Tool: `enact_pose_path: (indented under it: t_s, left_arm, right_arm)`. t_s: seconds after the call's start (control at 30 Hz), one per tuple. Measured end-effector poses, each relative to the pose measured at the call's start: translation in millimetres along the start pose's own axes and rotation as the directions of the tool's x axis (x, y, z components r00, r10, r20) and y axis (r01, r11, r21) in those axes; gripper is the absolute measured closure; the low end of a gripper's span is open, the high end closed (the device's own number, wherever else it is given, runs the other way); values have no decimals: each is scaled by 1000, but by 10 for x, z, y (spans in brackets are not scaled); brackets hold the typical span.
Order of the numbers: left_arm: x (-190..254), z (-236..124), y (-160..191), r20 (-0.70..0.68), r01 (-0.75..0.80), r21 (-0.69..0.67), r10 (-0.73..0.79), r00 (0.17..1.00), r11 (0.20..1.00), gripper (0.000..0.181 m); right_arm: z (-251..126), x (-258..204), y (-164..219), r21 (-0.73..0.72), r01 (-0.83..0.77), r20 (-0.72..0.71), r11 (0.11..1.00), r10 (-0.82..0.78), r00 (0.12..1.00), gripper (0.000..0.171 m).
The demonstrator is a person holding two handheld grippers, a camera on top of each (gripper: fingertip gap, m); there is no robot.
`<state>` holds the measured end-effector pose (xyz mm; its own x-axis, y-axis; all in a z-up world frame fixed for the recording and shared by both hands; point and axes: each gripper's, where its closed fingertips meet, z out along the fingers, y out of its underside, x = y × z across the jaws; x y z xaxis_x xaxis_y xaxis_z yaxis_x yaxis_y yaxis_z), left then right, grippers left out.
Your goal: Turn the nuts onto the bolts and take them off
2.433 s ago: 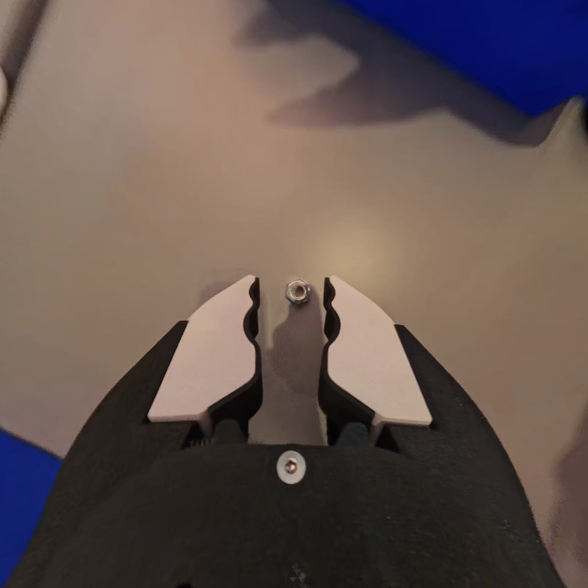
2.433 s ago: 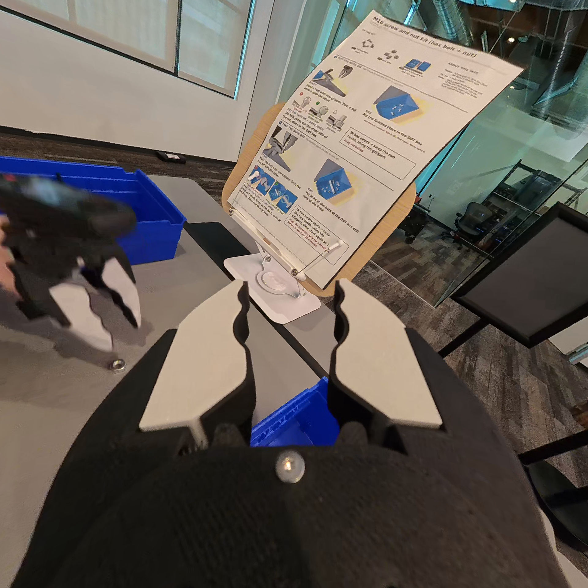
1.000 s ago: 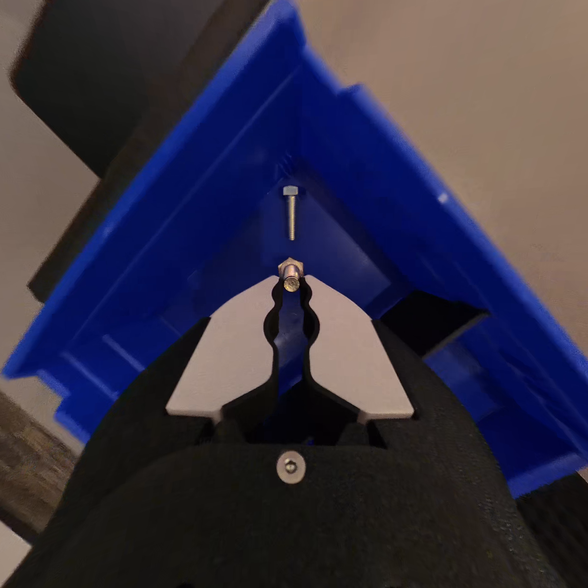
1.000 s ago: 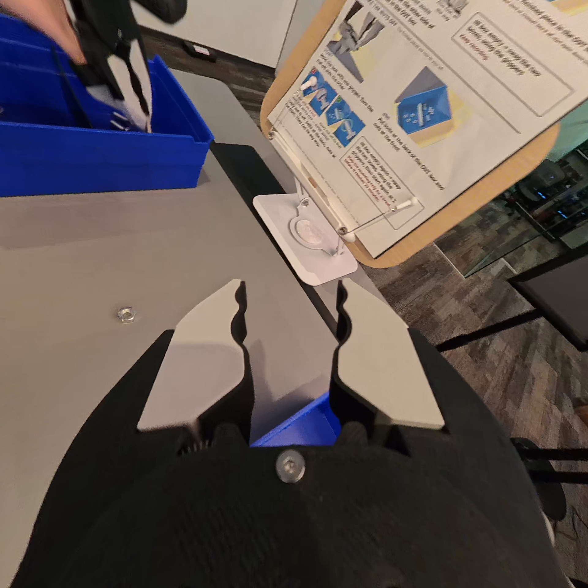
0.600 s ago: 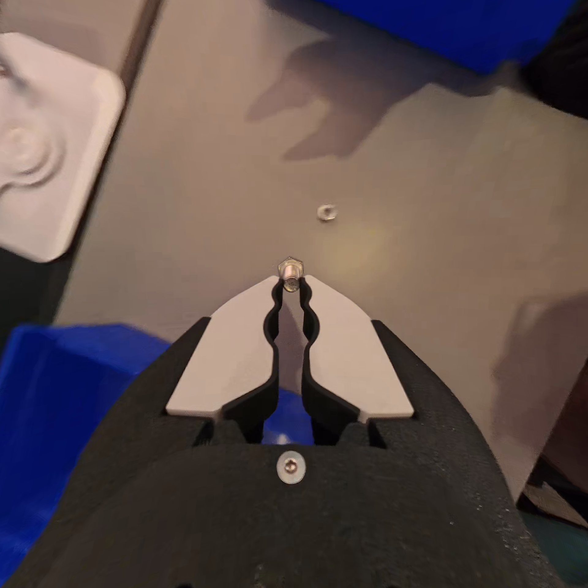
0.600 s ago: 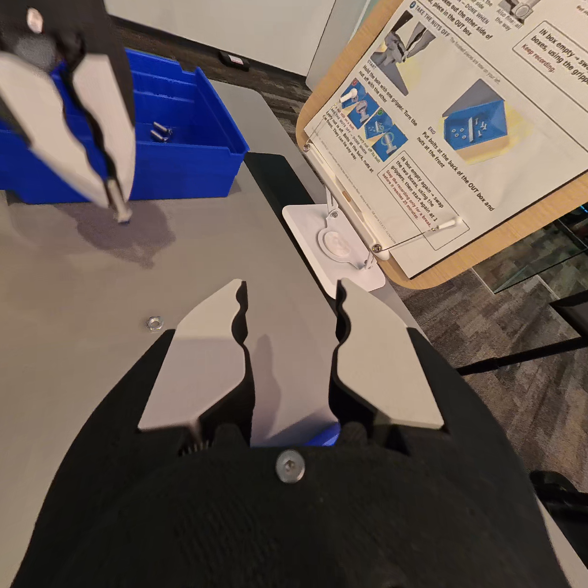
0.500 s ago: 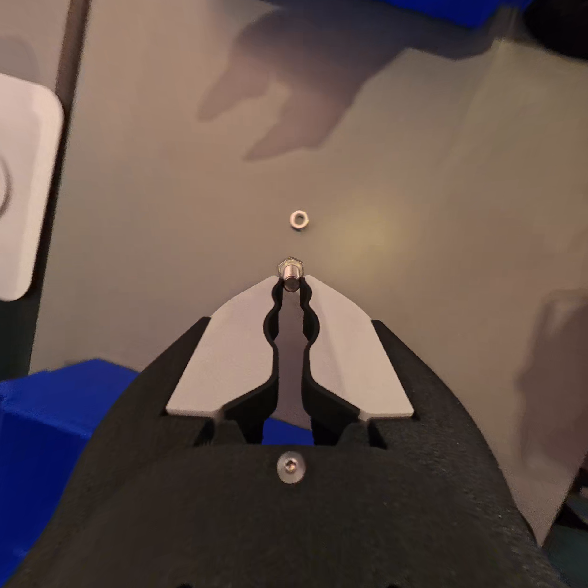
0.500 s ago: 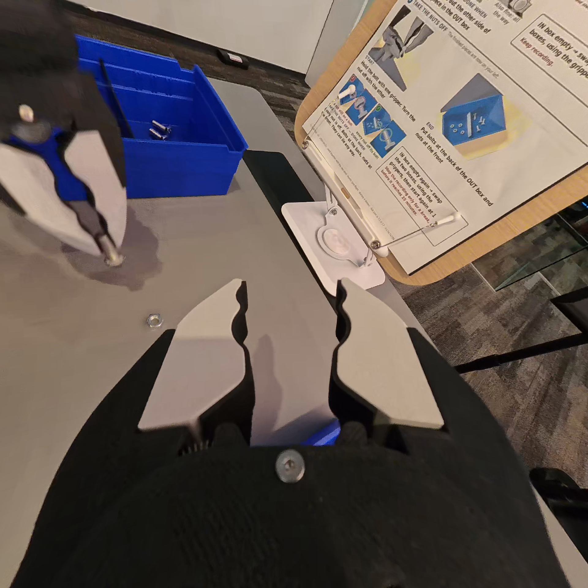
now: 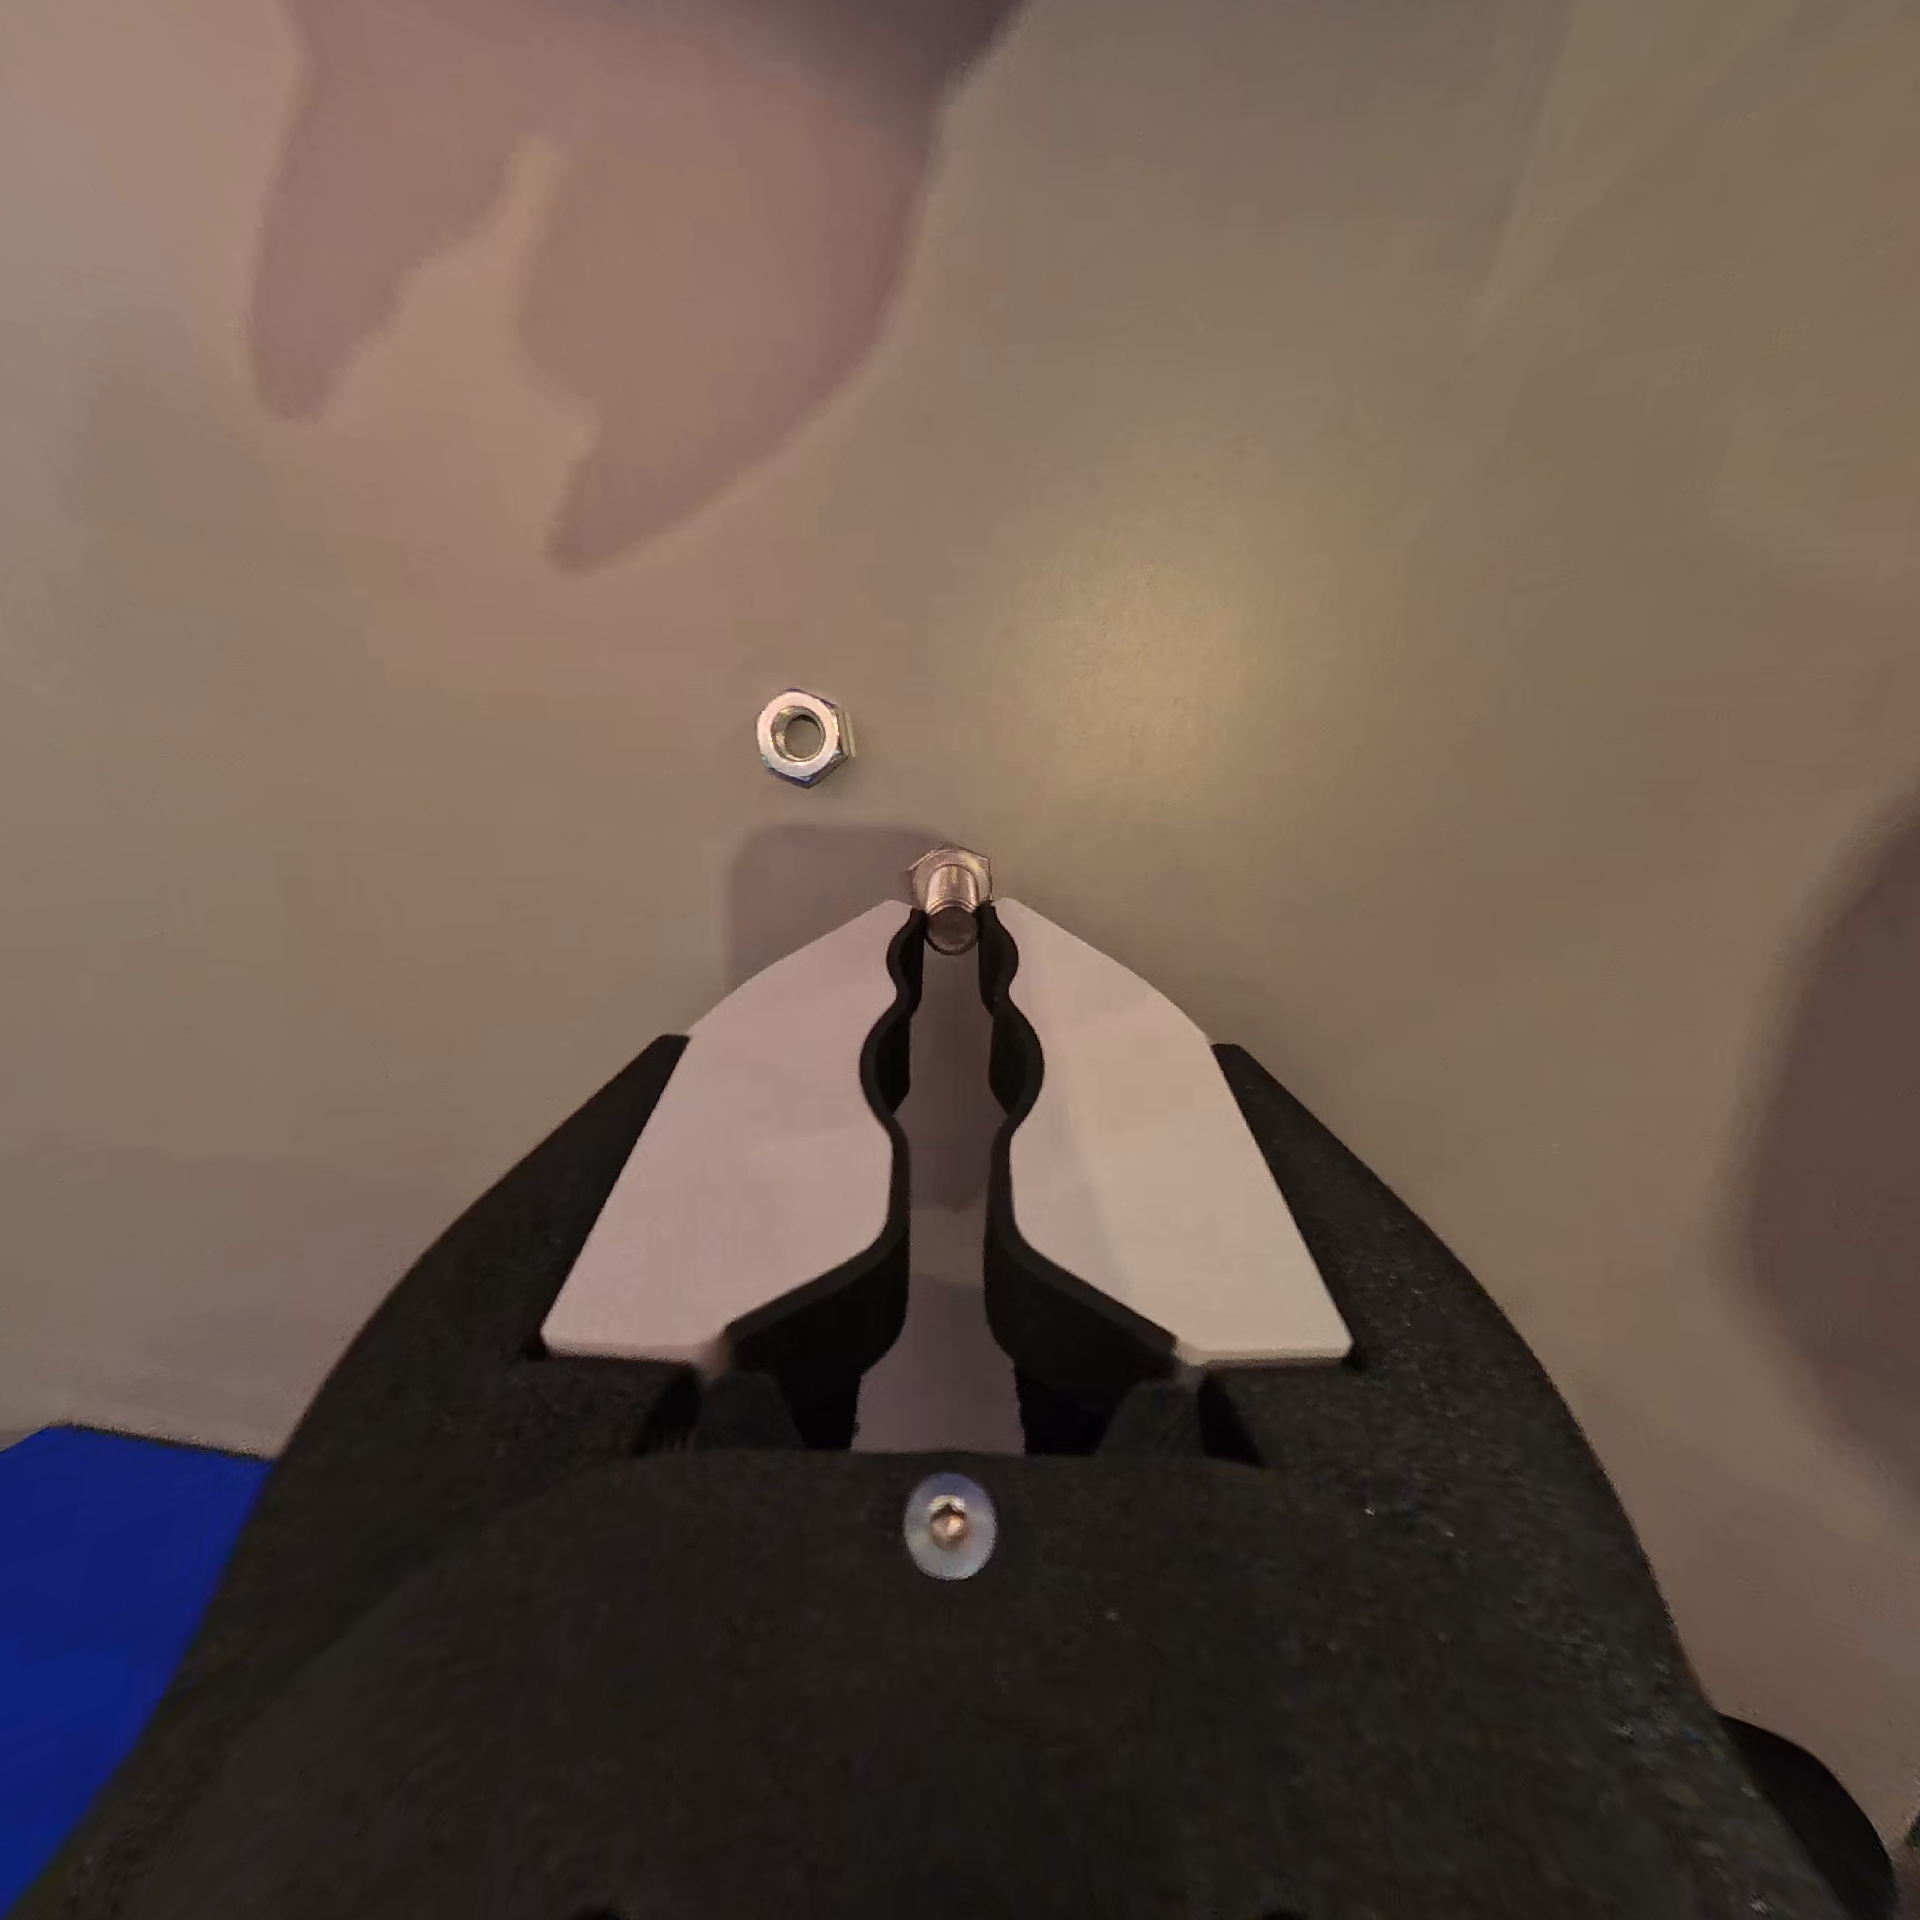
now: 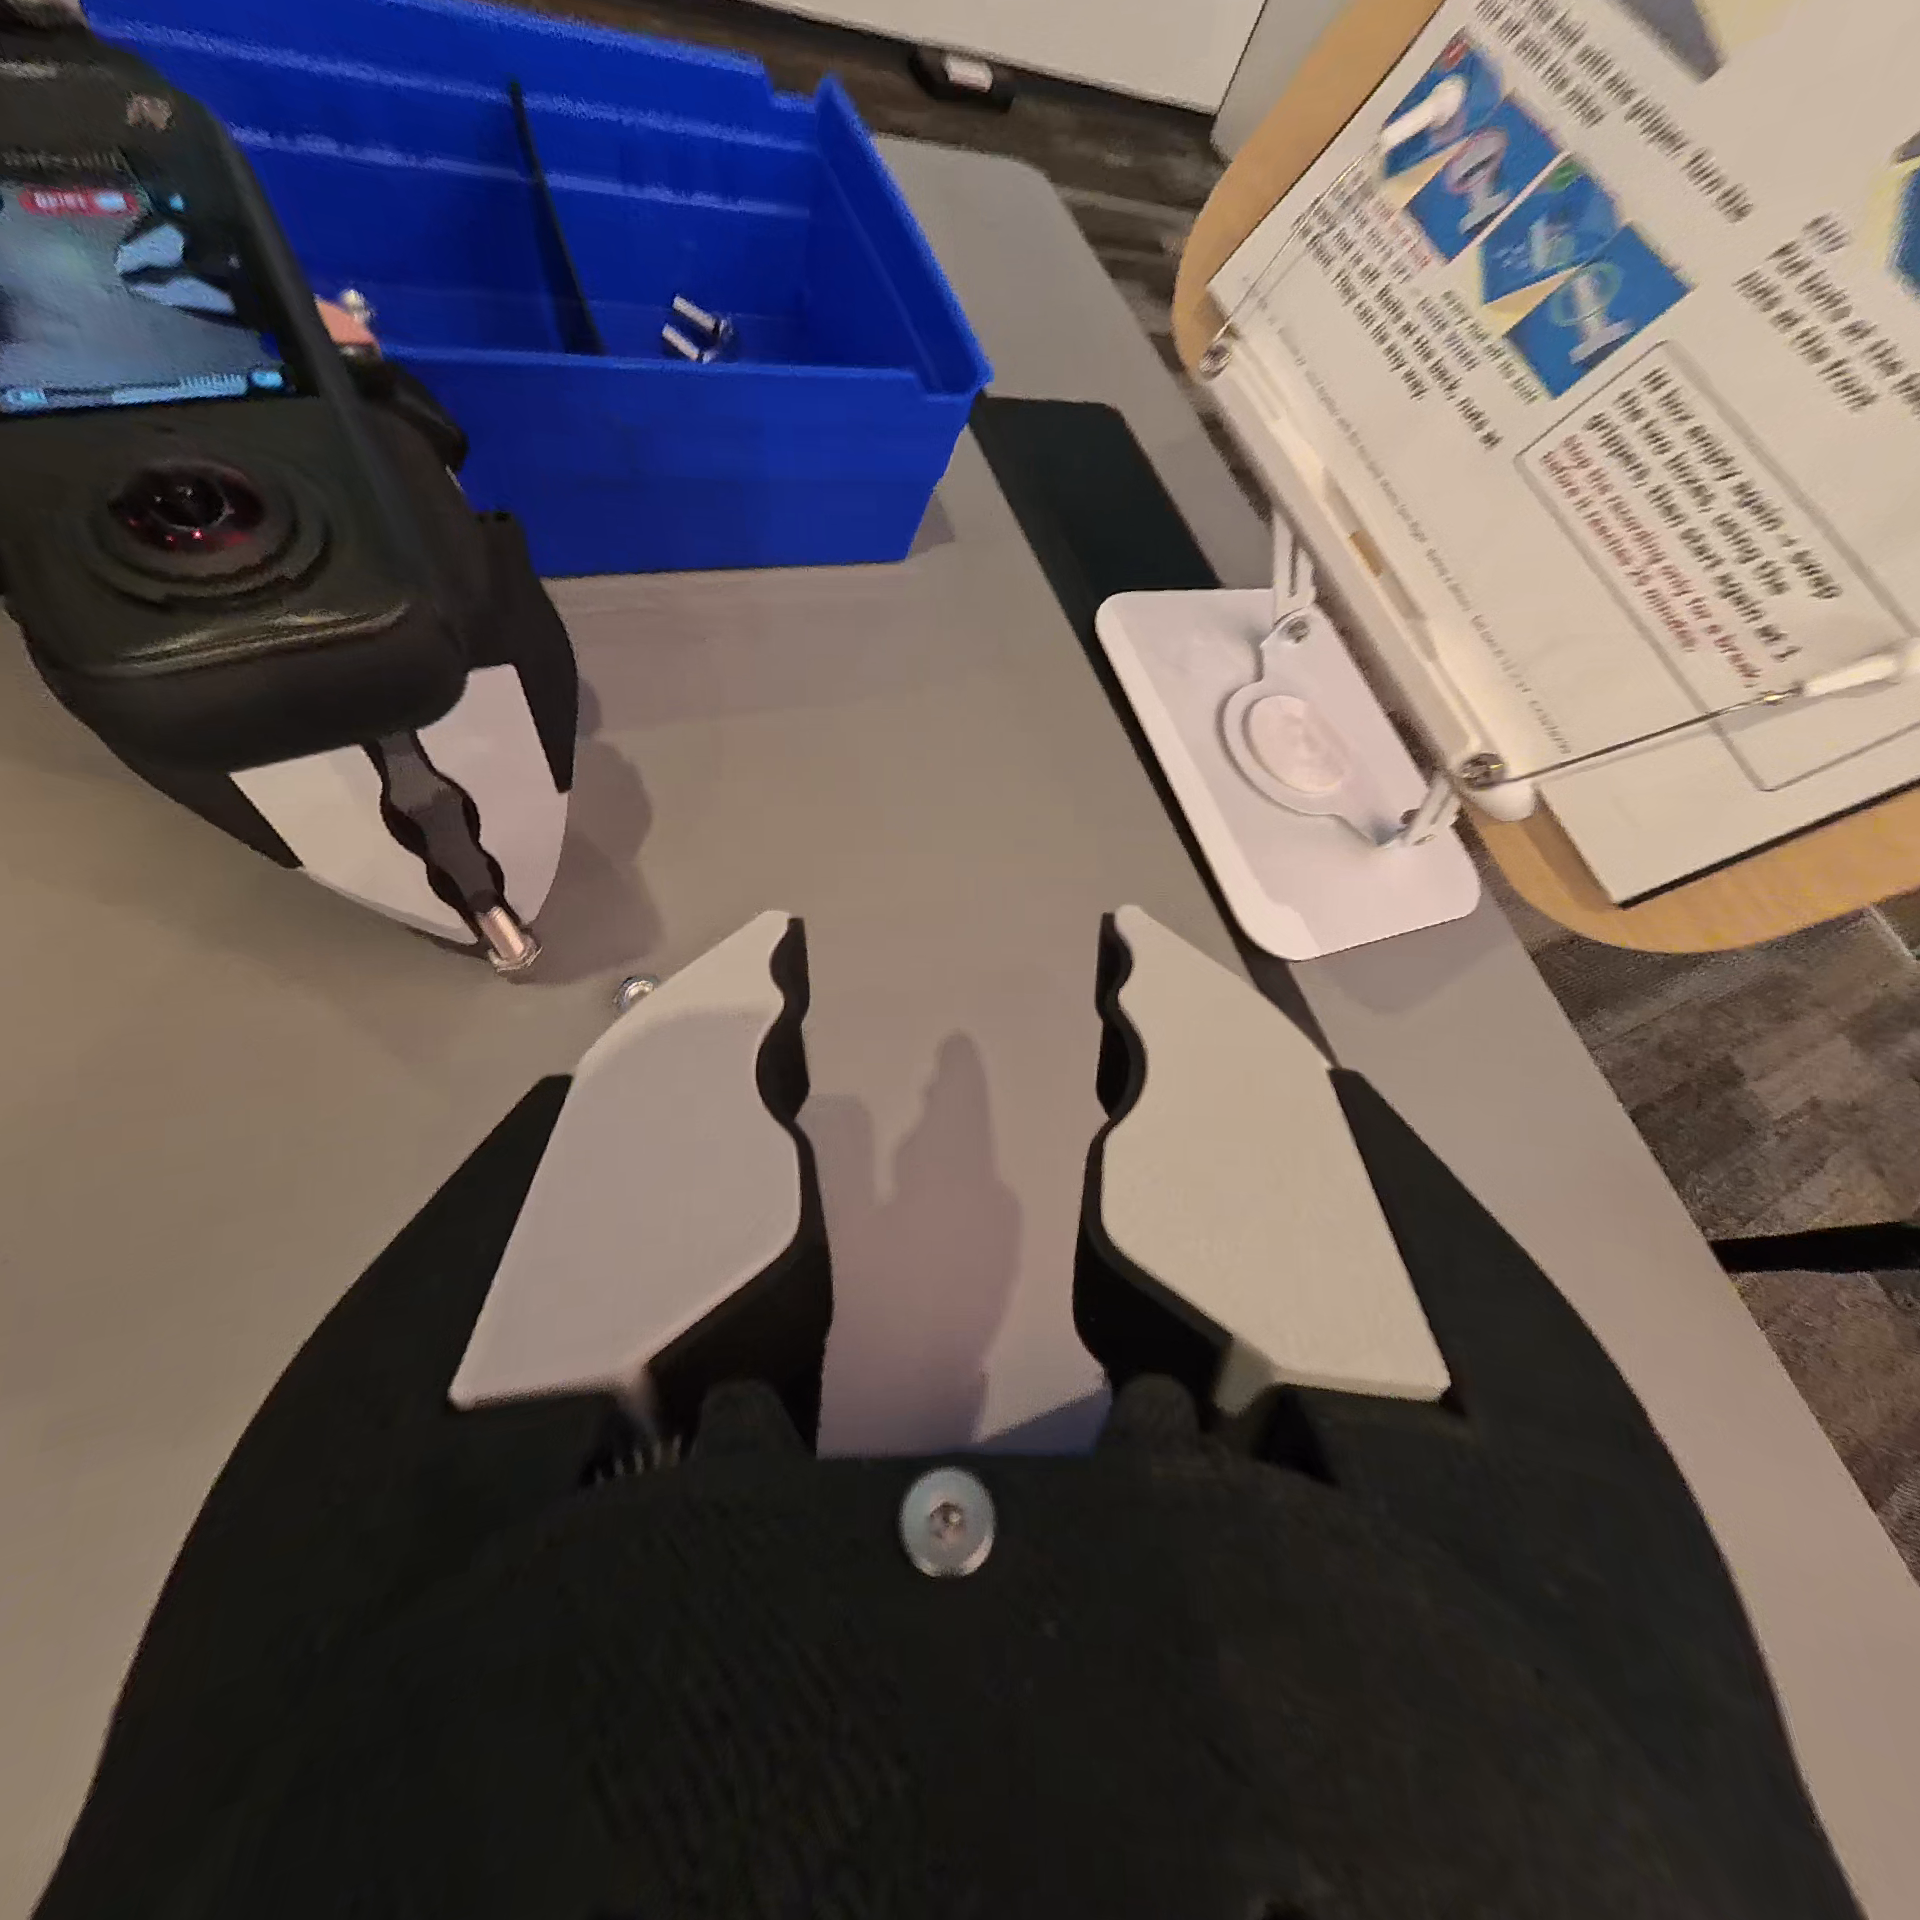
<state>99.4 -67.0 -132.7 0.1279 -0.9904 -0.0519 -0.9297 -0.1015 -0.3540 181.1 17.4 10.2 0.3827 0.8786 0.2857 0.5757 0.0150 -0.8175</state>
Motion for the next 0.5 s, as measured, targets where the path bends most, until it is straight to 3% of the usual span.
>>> enact_pose_path:
  t_s: [0.17,0.27,0.4,0.5]
  left_arm:
    - [-3,103,65,-10,26,-20,-26,1000,999,172]
    - [-19,70,-5,-17,68,48,-67,998,997,166]
    - [12,-159,-14,-37,162,148,-158,987,976,157]
    - [-3,-447,67,25,206,261,-219,975,943,157]
  right_arm:
    - [190,-222,91,-69,49,94,996,-42,995,117]
    - [257,-413,145,-94,72,190,993,-53,980,117]
    - [348,-712,253,-150,102,334,983,-46,941,119]
    - [467,-991,246,-149,131,437,980,-54,898,125]
